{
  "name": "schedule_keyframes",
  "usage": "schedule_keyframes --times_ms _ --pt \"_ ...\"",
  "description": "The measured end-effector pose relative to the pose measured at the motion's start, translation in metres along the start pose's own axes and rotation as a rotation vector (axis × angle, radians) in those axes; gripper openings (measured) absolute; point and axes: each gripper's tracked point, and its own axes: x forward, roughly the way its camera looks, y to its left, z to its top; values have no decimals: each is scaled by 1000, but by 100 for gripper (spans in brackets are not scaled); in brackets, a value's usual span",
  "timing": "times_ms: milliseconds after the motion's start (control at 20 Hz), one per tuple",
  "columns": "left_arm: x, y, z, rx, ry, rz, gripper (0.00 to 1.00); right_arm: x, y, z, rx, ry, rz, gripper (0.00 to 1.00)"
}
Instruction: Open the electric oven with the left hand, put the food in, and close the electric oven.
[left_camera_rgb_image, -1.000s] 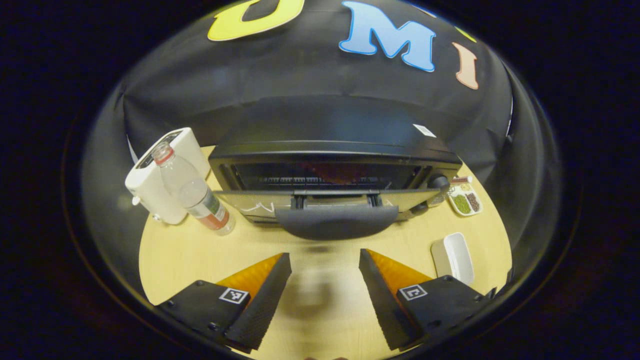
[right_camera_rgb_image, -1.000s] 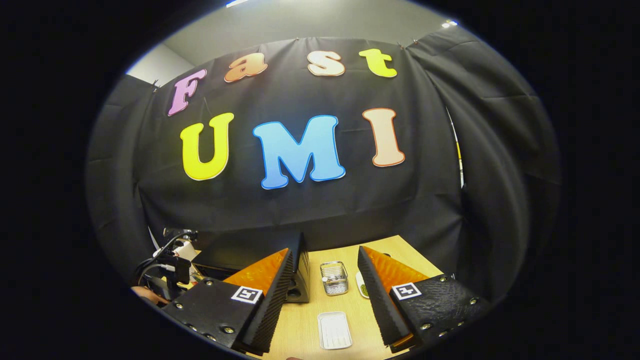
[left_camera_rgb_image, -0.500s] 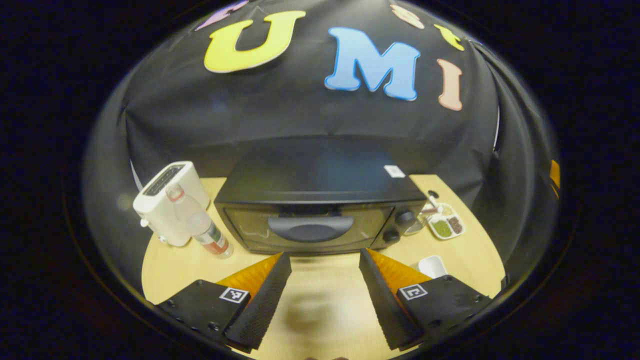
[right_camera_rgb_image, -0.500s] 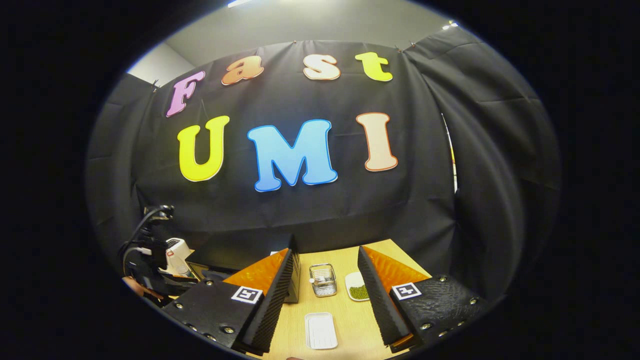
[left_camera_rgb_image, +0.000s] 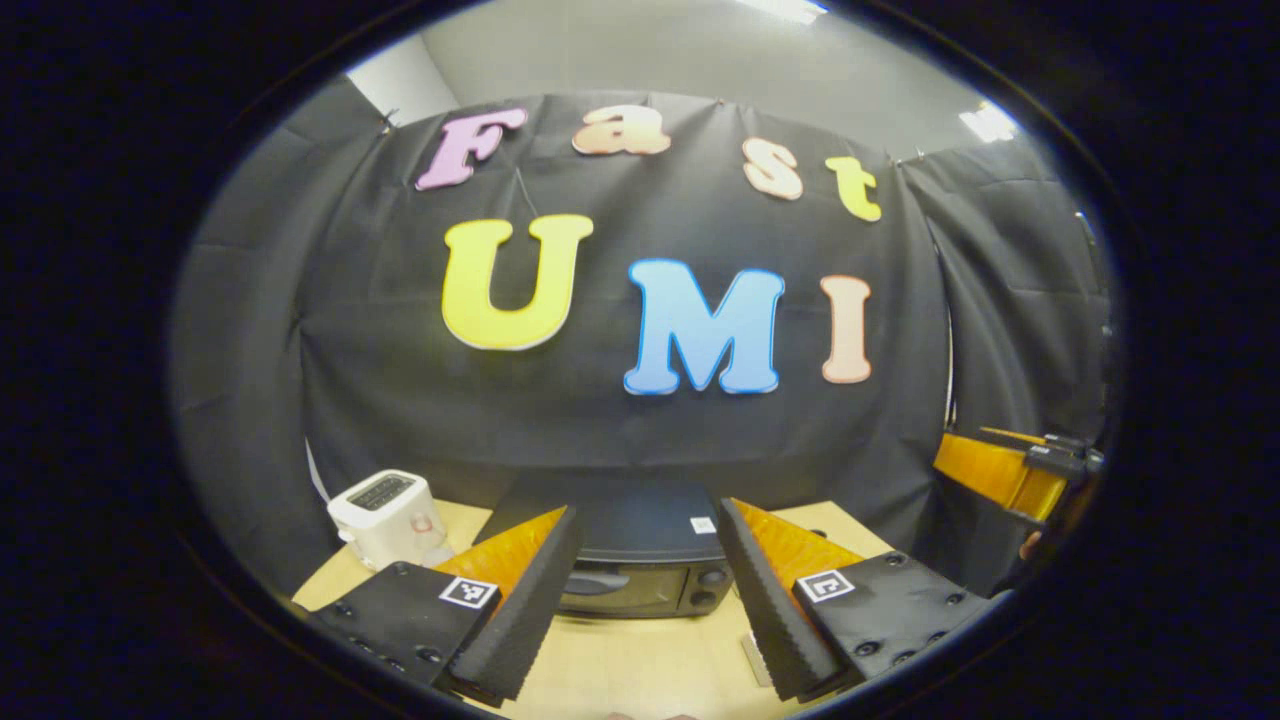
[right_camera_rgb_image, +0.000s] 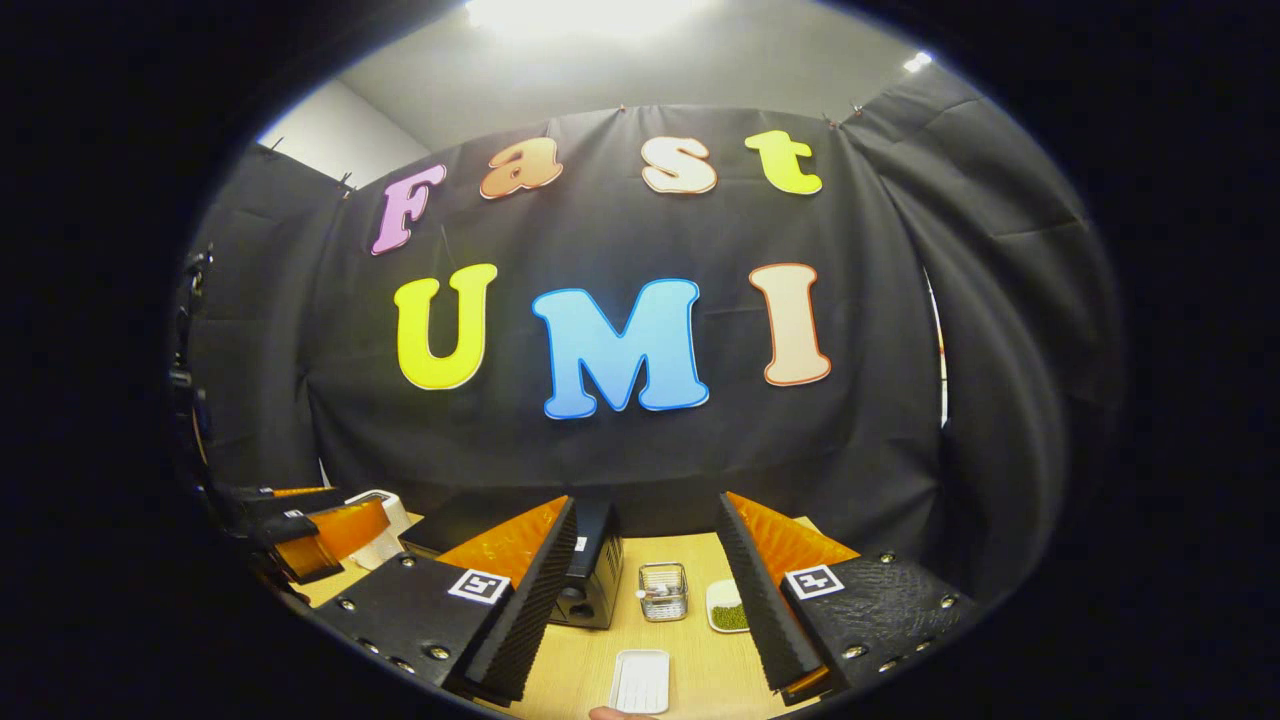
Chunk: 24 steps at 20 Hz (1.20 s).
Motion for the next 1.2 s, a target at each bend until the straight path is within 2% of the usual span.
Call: schedule_keyframes --times_ms 50,100,350,400,450,850,900,950,1000,1200 --pt "-8 -5 14 6 -34 2 98 -3 -4 1 -6 -13 -3 80" --pt "-15 -10 23 7 -66 1 98 -5 -5 3 -9 -24 3 85" --pt "-37 -16 39 28 -98 14 98 -19 -9 18 13 -27 13 85" --pt "-38 -18 41 24 -104 6 93 -21 -10 22 14 -35 7 85" --pt "-38 -19 45 23 -113 -6 98 -22 -10 23 13 -42 1 85" --pt "-37 -15 38 0 -83 -101 98 -40 17 34 24 -50 -23 85" --pt "-37 -13 35 -1 -77 -110 93 -42 21 36 23 -52 -25 85" --pt "-37 -10 35 -2 -76 -120 98 -42 28 36 23 -54 -27 85" --pt "-37 -8 34 -4 -76 -128 98 -45 32 34 21 -52 -27 85" --pt "-46 -4 34 -14 -80 -170 94 -55 44 33 27 -51 -32 85"
